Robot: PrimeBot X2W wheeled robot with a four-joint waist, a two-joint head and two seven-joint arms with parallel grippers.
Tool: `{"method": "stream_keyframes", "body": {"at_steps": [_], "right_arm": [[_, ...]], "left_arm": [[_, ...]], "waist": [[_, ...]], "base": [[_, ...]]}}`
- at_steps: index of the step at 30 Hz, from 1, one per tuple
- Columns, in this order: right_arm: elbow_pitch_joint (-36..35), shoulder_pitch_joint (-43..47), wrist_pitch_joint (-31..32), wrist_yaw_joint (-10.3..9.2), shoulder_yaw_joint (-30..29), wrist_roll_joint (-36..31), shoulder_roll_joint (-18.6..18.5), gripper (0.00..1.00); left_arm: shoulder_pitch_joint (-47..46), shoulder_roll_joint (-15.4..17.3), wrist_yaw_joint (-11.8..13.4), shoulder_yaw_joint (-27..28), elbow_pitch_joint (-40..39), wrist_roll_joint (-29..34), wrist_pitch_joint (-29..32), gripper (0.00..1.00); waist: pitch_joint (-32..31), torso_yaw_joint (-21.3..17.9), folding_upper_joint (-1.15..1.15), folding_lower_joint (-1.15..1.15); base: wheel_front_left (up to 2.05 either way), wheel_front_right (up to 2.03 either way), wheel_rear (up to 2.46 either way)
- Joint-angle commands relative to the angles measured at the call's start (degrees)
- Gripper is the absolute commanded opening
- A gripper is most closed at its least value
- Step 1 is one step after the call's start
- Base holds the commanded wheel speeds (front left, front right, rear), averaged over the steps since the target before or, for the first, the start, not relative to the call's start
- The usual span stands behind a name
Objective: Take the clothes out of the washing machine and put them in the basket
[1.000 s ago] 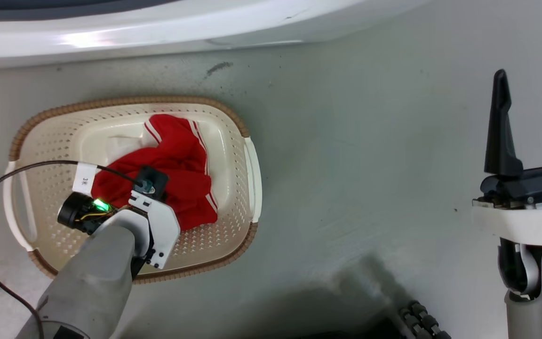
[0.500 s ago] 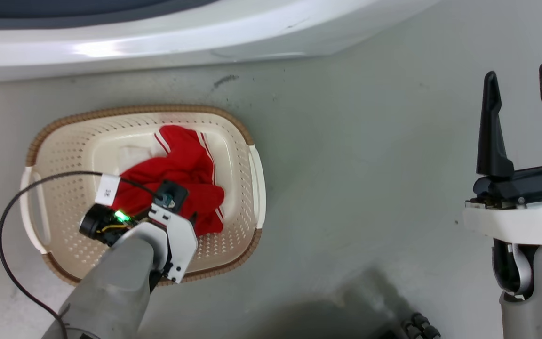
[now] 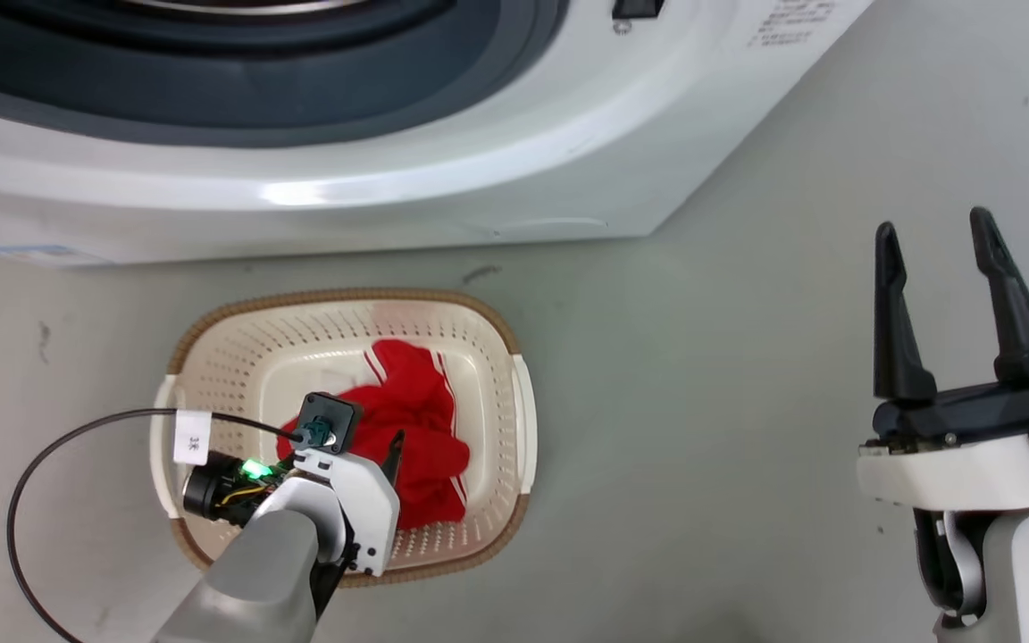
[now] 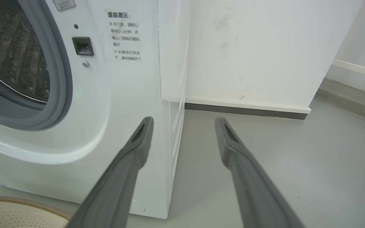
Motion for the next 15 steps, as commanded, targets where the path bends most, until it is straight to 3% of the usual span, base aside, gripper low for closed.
{"method": "stream_keyframes", "body": {"at_steps": [1,15], "right_arm": [[0.2,1.0,-0.1,-0.04,0.0,-0.2,0.1,1.00],[1.3,6.6,-0.1,-0.04,0.1,-1.1,0.0,1.00]], "left_arm": [[1.2,0.3,0.7,0.8,-1.8,-0.2,-0.3,1.00],[15.8,2.8,8.3,15.2,-28.9,3.2,-0.3,1.00]], "waist": [[-3.5,1.5,0.00,0.00],[-13.7,4.5,0.00,0.00]], "base": [[0.00,0.00,0.00],[0.00,0.00,0.00]]}}
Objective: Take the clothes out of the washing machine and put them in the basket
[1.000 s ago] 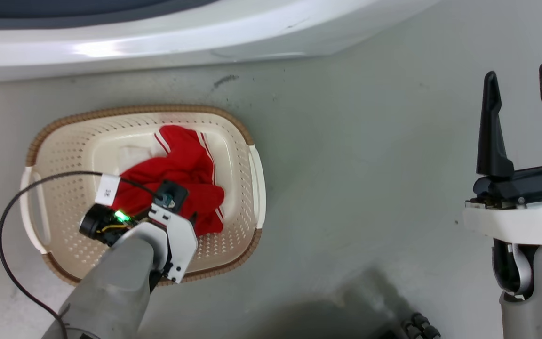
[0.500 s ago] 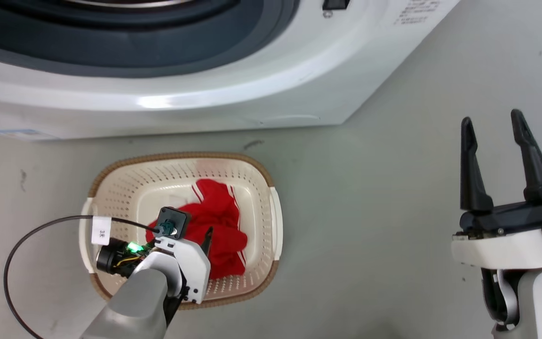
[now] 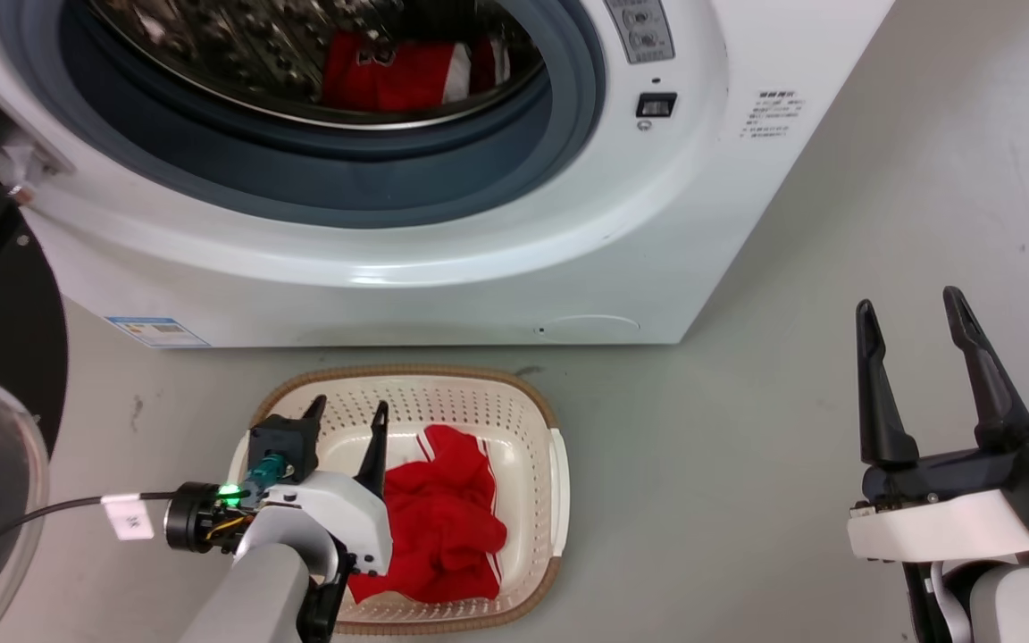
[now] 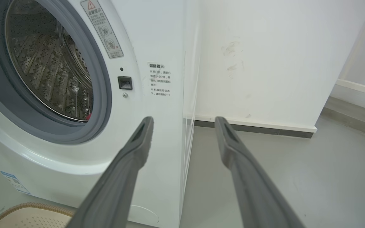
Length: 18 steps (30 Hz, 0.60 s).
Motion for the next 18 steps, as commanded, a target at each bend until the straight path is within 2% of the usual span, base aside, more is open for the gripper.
{"method": "stream_keyframes", "body": {"at_steps": [1,9,14,18], "right_arm": [[0.1,0.8,-0.1,-0.04,0.0,-0.4,0.1,1.00],[0.8,2.7,-0.1,-0.04,0.1,0.0,0.0,1.00],[1.2,4.0,-0.1,-0.04,0.0,0.5,0.1,1.00],[1.3,4.8,-0.1,-0.04,-0.1,0.6,0.1,1.00]], "left_arm": [[1.5,-0.1,0.8,1.5,-2.5,1.0,-0.1,1.00],[9.5,-1.8,3.5,11.4,-18.3,6.6,-0.1,1.00],[13.9,-3.9,3.7,16.5,-26.6,10.2,-0.1,1.00],[15.6,-4.8,3.0,18.6,-29.3,12.0,-0.1,1.00]], "waist": [[-1.7,0.9,0.00,0.01],[-5.4,1.5,0.00,0.01],[-7.6,1.5,0.00,0.01],[-8.7,1.4,0.00,0.01]], "base": [[0.00,0.00,0.00],[0.00,0.00,0.00],[0.00,0.00,0.00],[0.00,0.00,0.00]]}}
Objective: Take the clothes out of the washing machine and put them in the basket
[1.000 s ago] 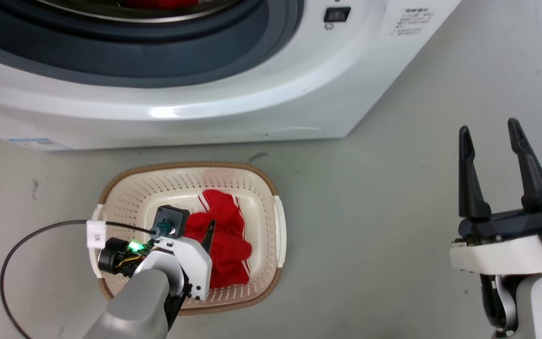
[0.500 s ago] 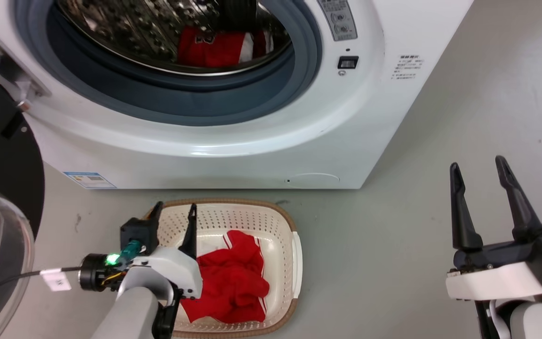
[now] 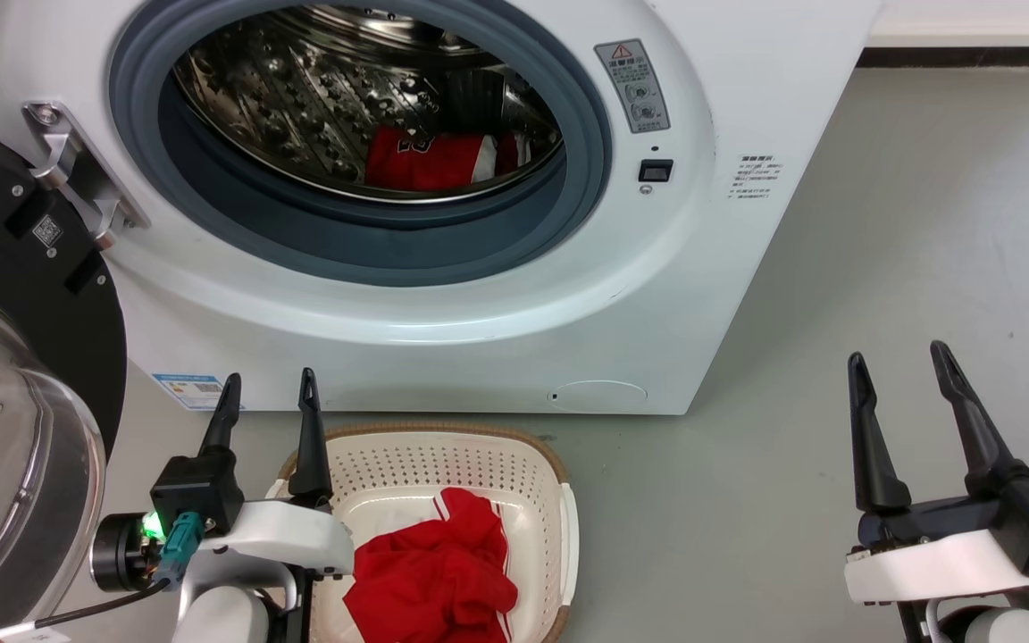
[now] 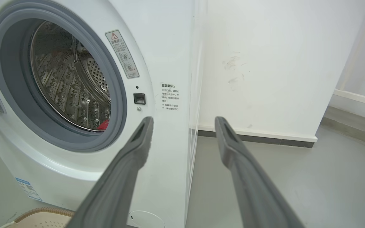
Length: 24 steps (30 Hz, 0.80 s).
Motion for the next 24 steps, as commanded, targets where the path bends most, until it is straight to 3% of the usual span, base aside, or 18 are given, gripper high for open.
{"method": "stream_keyframes", "body": {"at_steps": [1,10,17,24], "right_arm": [[0.1,0.7,-0.1,-0.04,0.0,0.0,0.1,1.00],[-0.6,-1.0,-0.1,-0.04,0.7,0.2,0.1,1.00],[-1.2,-3.8,-0.1,-0.04,1.1,0.6,0.1,1.00],[-1.9,-7.0,-0.1,-0.04,1.8,1.7,0.1,1.00]], "left_arm": [[0.4,0.0,-0.2,0.2,-0.3,0.4,-0.1,1.00],[-6.8,-0.4,-3.2,2.7,4.3,3.3,-0.1,1.00],[-21.1,1.8,-6.1,1.5,15.9,4.7,0.0,1.00],[-37.6,5.1,-9.1,-0.5,27.0,6.0,4.0,1.00]], "waist": [[-0.3,-0.1,0.00,0.01],[1.2,-1.6,0.00,0.01],[6.2,-3.8,0.00,0.01],[12.9,-6.5,0.00,0.01]], "base": [[0.00,0.00,0.00],[0.00,0.00,0.00],[0.00,0.00,0.00],[0.00,0.00,0.00]]}}
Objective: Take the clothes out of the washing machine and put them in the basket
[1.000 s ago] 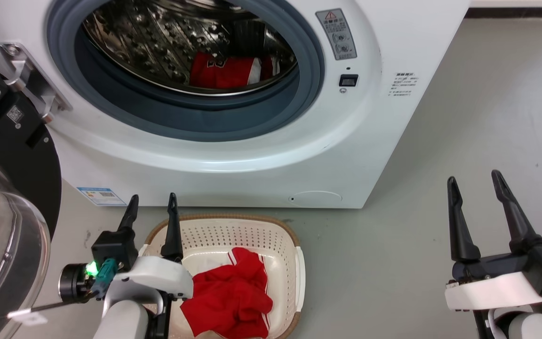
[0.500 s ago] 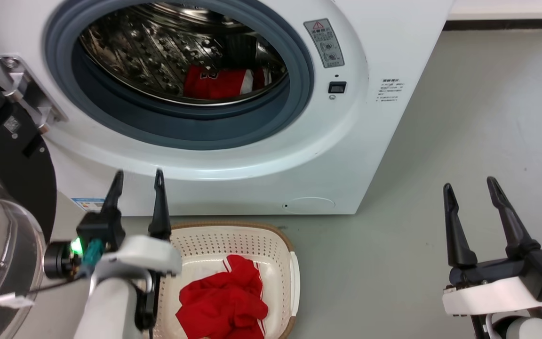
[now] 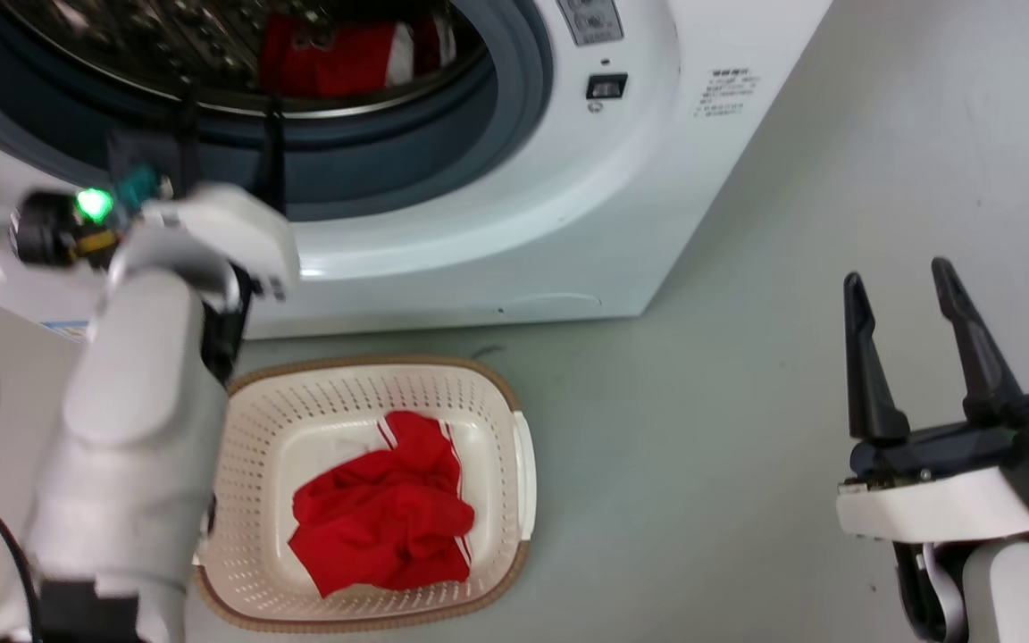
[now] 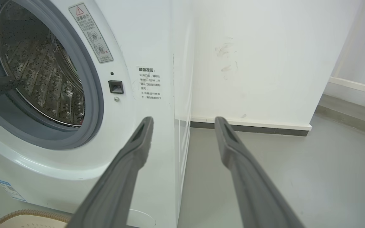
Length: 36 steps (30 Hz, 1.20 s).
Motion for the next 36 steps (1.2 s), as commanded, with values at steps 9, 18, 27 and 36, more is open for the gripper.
{"method": "stream_keyframes", "body": {"at_steps": [9,18,27,36], "right_arm": [[-1.2,-5.1,-0.1,-0.04,0.5,2.4,0.1,1.00],[-2.2,-8.2,-0.1,-0.04,0.6,4.5,0.1,1.00],[-3.0,-9.5,-0.1,-0.04,1.0,7.0,0.1,1.00],[-3.7,-10.1,-0.1,-0.04,0.9,8.3,0.1,1.00]], "left_arm": [[-19.5,4.6,-2.8,-2.3,12.5,0.5,8.1,1.00],[-34.5,6.5,-3.9,-4.4,21.4,-3.8,22.4,1.00],[-45.3,10.9,-3.9,-12.1,22.9,-10.0,36.6,1.00],[-50.5,13.9,-3.9,-14.2,24.7,-15.9,47.8,1.00]], "waist": [[11.2,-5.1,0.00,-0.01],[18.5,-8.3,0.00,-0.01],[23.9,-11.4,0.00,-0.01],[27.3,-13.6,0.00,-0.01]], "base": [[0.00,0.00,0.00],[0.00,0.00,0.00],[0.00,0.00,0.00],[0.00,0.00,0.00]]}}
